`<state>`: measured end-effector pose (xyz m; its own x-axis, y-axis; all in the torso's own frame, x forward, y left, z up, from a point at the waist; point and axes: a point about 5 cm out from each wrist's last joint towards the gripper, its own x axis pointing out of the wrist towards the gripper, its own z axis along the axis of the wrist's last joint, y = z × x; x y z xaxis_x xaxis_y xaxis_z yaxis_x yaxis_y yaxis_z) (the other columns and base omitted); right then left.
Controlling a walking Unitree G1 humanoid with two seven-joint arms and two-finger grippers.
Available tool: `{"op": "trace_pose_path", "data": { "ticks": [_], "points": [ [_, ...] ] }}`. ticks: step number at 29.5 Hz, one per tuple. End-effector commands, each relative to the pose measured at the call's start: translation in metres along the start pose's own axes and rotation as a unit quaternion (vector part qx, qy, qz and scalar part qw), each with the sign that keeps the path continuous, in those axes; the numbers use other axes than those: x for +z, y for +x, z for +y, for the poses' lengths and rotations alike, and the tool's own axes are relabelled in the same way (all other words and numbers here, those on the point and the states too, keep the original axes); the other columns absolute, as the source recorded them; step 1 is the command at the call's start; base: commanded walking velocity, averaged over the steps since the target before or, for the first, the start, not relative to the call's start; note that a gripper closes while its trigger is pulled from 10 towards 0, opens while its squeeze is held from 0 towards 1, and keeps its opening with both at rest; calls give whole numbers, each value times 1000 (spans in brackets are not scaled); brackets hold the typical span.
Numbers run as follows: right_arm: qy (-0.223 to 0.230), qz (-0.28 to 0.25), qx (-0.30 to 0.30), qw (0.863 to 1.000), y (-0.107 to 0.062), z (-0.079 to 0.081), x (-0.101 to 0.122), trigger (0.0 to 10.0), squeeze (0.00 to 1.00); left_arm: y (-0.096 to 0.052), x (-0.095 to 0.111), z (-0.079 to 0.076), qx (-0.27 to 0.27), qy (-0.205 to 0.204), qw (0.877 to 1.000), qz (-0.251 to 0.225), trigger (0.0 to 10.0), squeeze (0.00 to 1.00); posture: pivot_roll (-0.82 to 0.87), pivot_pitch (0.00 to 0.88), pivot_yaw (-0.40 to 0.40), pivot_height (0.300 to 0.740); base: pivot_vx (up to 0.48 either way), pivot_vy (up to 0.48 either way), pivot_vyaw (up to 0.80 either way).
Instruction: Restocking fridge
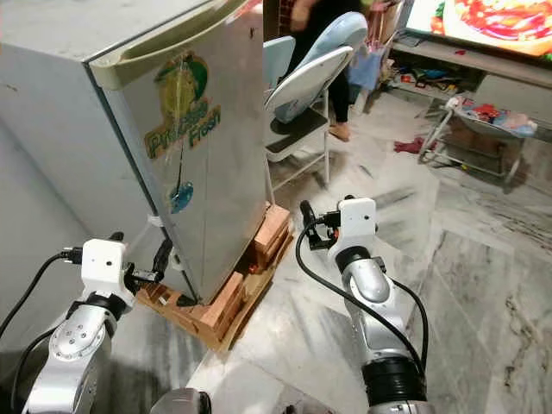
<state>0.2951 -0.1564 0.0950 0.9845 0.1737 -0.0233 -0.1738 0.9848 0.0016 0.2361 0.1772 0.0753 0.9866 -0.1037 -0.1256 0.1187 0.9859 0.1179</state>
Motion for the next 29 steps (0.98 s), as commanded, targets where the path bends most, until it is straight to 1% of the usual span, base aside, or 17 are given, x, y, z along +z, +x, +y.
{"op": "trace_pose_path", "data": {
  "ticks": [1,4,6,7,10,13,14,15,16,19,20,21,22,25,27,29],
  "points": [
    [-2,-5,-6,1000,0,-1,4,10000,0,0,2,1,-2,6,1000,-2,10000,0,131,53,-34,740,0,0,0],
    [-3,-5,-8,1000,0,-1,5,10000,0,0,3,2,2,8,1000,-4,10000,0,128,57,-32,740,0,0,0],
    [-4,-4,-8,1000,-1,-2,6,10000,0,1,4,8,20,10,1000,-7,10000,0,126,58,-32,740,0,0,0],
    [6,4,-16,1000,-5,-5,4,10000,0,2,5,12,29,8,1000,-8,10000,0,125,59,-33,740,0,0,-800],
    [1,16,-20,1000,-14,-8,-1,10000,0,3,6,16,33,8,999,-8,10000,0,120,61,-33,740,0,0,-800],
    [1,24,-21,999,-20,-9,-5,10000,0,3,6,18,35,6,999,-8,10000,0,120,61,-33,740,0,0,-800],
    [6,34,-23,999,-25,-9,-8,10000,0,3,6,19,35,8,999,-7,10000,0,116,62,-32,740,0,0,-800],
    [6,34,-23,999,-25,-9,-8,10000,0,3,6,19,35,8,999,-7,10000,0,116,62,-32,740,0,0,-800],
    [10,43,-26,999,-30,-9,-11,10000,0,3,5,18,36,9,999,-7,10000,0,111,63,-30,740,0,0,-800],
    [13,49,-23,998,-33,-6,-12,10000,0,4,6,19,42,8,999,-9,10000,0,110,63,-30,740,0,0,-800],
    [14,56,-19,998,-35,-4,-13,10000,0,3,6,20,53,8,999,-11,10000,0,107,65,-29,740,0,0,0],
    [14,56,-19,998,-35,-4,-13,10000,0,3,6,20,53,8,999,-11,10000,0,107,65,-29,740,0,0,0],
    [16,65,-13,998,-36,-2,-14,10000,0,3,6,22,65,4,998,-11,10000,0,104,68,-29,740,0,0,0],
    [23,94,9,995,-41,4,-18,10000,0,3,4,27,80,2,997,-6,10000,0,101,72,-27,740,0,0,0],
    [27,128,29,991,-48,7,-25,10000,0,4,4,29,83,0,997,-4,10000,0,100,74,-26,740,0,0,0],
    [29,146,40,988,-53,9,-28,10000,0,5,4,31,83,-1,997,-3,10000,0,98,80,-26,740,0,0,0]
  ]
}}
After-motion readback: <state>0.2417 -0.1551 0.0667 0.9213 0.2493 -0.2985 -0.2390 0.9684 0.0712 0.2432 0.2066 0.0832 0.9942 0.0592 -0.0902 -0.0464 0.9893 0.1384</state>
